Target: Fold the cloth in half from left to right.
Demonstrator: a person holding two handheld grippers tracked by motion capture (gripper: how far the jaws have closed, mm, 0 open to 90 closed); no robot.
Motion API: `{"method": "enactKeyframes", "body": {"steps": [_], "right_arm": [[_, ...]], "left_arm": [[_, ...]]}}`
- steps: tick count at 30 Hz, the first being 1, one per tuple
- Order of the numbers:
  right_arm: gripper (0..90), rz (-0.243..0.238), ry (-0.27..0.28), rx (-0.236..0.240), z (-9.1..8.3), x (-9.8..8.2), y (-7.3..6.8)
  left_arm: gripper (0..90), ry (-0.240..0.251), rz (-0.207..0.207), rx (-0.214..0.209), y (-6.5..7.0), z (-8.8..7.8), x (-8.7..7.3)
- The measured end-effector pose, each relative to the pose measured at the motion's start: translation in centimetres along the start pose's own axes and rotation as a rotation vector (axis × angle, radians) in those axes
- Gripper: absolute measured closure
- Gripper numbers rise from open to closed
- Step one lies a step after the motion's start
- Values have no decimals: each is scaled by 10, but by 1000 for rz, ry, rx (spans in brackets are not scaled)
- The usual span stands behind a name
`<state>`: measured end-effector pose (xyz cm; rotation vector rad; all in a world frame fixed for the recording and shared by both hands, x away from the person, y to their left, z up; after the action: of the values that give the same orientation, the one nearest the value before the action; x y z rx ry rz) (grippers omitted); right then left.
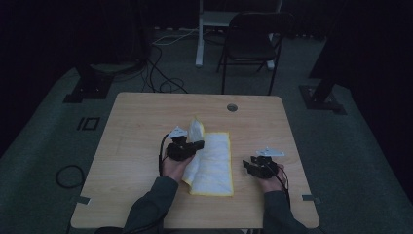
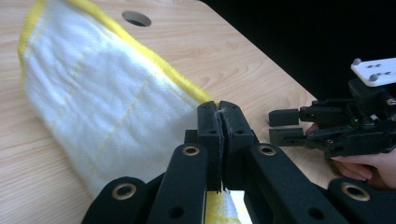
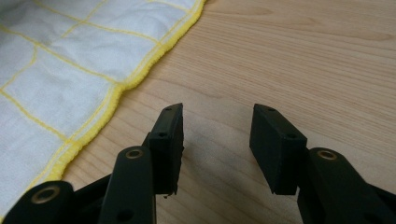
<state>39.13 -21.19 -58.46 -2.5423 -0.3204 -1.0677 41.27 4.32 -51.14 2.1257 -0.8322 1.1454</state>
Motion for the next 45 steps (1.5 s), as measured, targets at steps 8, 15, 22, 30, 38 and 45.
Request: {"method": "enactKeyframes", "body": {"steps": [8,15,22,30,38,45], "right_arm": [[548,0,2,1,-1,0,0],[547,-1,3,2,-1,0,0],[548,0,3,2,-1,0,0],[548,0,3,2,0,0,1],[548,-3,3,2,0,0,0],[547,-3,3,1,-1,0,0]], "left_arm": [[887,-46,1,-22,7,31,-9],[887,-74,4,-44,17,48,-11],[886,-87,6,-62,26,61,-11],[886,-98,10,-73,32,72,-6],[883,-119,10,-100,40,84,-5],[769,-110,11,-108,44,84,-2]]}}
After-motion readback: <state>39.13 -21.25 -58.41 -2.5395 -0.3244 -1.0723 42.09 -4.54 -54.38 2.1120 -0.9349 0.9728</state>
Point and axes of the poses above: each handheld gripper's, and its own axes: z roughly forward along the jaws, x roughly out of its top, y roughly to its right, the point moved 6 cm from there along z, roughly forward along the jaws, and after that the axes turned 11 degrees about z, right-handed, at the moved point
